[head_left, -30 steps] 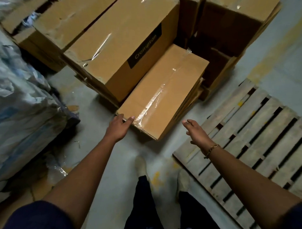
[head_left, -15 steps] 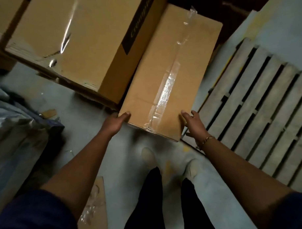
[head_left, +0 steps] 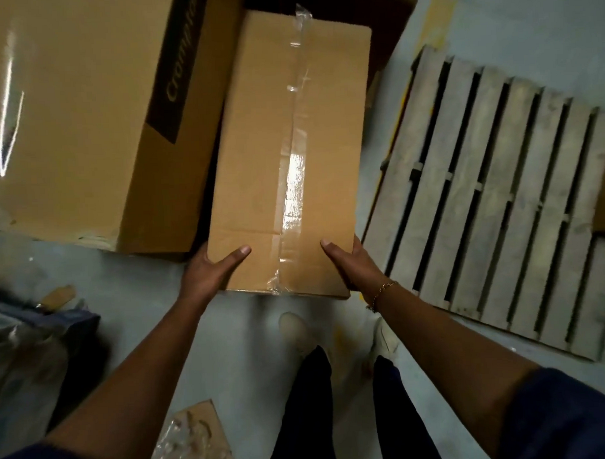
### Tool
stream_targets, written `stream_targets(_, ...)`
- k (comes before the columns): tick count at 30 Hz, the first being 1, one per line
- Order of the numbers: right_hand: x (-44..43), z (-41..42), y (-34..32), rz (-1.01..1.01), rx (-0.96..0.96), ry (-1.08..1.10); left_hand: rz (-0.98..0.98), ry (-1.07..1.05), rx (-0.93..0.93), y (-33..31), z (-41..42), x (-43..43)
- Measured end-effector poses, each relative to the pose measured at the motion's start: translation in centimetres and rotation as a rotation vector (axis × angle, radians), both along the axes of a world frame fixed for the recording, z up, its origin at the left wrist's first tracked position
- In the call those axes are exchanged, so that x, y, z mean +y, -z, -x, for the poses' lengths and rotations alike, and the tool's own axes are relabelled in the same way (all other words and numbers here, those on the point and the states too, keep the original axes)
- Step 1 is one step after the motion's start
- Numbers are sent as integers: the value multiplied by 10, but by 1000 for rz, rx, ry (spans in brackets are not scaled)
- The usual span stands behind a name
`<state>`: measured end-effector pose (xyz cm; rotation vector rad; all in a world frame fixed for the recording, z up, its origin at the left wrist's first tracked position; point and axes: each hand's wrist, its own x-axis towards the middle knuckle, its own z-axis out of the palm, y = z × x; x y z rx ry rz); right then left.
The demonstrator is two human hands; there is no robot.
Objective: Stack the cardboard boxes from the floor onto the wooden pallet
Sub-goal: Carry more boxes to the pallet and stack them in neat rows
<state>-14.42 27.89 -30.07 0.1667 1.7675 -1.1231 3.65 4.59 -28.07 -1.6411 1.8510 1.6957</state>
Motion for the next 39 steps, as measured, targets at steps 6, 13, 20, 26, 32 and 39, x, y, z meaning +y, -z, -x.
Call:
stream_targets(6,37,0,-38,13,92,123,55,-27,32,-28,1,61)
stream_targets(13,117,-10,-78,29,141,214,76,42,-27,-64,-6,137)
stream_targets(20,231,-4,-98,26,153,288,106,149,-33,-95,22,234)
stream_targets(26,367,25,-114,40,189,416,161,301,-9,-113,81,357)
stream_targets(32,527,65,-127,41,226,487,140,361,59,-126,136,511)
stream_targets(39,662,111,-133,-18,232,538,111,442,70,-124,200,634)
